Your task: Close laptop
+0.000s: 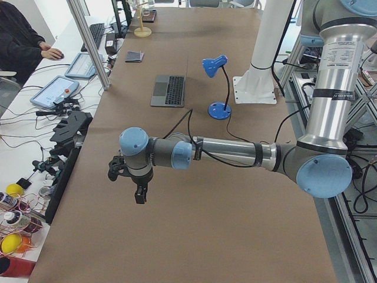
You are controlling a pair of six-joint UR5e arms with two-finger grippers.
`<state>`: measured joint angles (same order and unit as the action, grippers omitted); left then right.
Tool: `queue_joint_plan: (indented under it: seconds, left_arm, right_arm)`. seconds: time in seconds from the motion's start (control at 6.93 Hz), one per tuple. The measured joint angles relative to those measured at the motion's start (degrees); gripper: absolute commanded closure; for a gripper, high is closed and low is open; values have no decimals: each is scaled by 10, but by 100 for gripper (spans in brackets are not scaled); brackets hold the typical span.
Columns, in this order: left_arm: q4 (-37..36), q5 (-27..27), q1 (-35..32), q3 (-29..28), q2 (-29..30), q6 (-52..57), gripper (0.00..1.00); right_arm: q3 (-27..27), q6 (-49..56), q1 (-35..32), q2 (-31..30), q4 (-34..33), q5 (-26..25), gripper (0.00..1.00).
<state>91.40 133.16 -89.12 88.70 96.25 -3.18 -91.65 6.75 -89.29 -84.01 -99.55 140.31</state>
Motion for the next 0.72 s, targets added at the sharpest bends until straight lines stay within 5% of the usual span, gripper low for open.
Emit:
queue_joint_plan:
  seconds: [0.72]
  left_arm:
    - [0, 0, 0, 7, 1, -2, 2]
  right_arm:
    - [-16, -9, 2, 1, 1, -10, 0]
